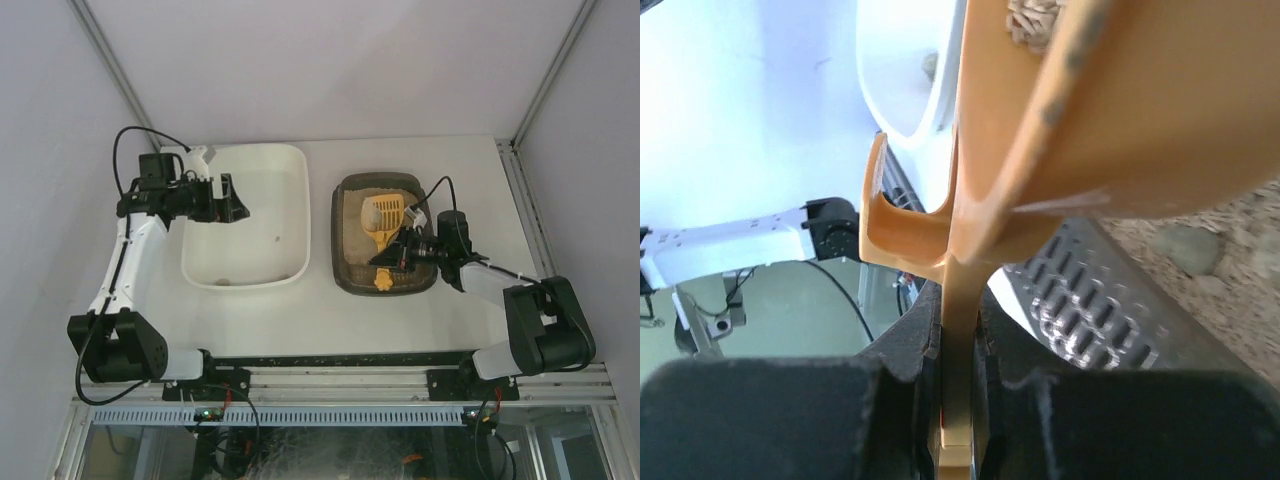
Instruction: Clean the litter box
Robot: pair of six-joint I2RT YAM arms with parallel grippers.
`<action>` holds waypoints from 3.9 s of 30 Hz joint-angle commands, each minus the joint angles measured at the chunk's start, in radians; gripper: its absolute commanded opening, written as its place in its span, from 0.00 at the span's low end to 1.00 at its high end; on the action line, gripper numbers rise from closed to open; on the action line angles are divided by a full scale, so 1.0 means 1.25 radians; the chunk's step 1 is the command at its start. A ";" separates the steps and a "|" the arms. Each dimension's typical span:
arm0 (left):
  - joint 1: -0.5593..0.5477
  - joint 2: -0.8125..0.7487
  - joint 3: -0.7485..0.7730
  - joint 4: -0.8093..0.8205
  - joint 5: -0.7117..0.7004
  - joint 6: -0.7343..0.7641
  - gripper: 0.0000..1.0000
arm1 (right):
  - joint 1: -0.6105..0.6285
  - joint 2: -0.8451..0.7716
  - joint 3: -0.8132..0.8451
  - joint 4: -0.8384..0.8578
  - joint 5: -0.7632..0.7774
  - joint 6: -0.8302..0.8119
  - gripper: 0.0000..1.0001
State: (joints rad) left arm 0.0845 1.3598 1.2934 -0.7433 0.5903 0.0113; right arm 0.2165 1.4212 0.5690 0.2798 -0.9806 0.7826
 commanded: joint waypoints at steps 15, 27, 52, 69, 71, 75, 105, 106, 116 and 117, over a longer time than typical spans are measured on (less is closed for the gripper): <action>-0.105 -0.048 -0.031 0.021 -0.116 0.060 1.00 | -0.030 0.226 -0.151 0.919 -0.124 0.451 0.00; -0.105 -0.031 -0.037 0.024 -0.101 0.065 1.00 | 0.023 0.240 -0.151 0.858 -0.113 0.403 0.00; -0.105 -0.022 -0.077 0.040 -0.075 0.085 1.00 | -0.038 0.279 -0.133 0.798 -0.107 0.381 0.00; -0.013 -0.042 -0.018 0.014 -0.165 0.036 1.00 | 0.033 -0.009 -0.024 0.150 -0.025 0.116 0.00; 0.020 -0.042 -0.011 0.011 -0.157 0.031 1.00 | 0.055 -0.055 0.023 0.028 0.024 0.059 0.00; 0.059 0.003 0.046 -0.063 -0.140 0.025 0.98 | 0.135 -0.062 0.134 -0.115 0.115 0.027 0.00; 0.227 0.110 0.110 -0.190 -0.077 0.111 0.95 | 0.759 0.596 1.229 -1.172 1.352 -0.442 0.00; 0.227 0.109 0.112 -0.189 -0.086 0.111 0.95 | 0.763 0.599 1.230 -1.170 1.366 -0.448 0.00; 0.227 0.072 0.109 -0.164 -0.093 0.180 0.92 | 0.774 0.593 1.230 -1.162 1.449 -0.491 0.00; 0.227 0.056 0.097 -0.144 -0.088 0.189 0.90 | 0.772 0.583 1.230 -1.161 1.450 -0.481 0.00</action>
State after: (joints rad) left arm 0.3626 1.5024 1.3880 -0.9829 0.4561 0.1772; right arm 1.1851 2.1971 2.0693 -1.1725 0.7479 0.1978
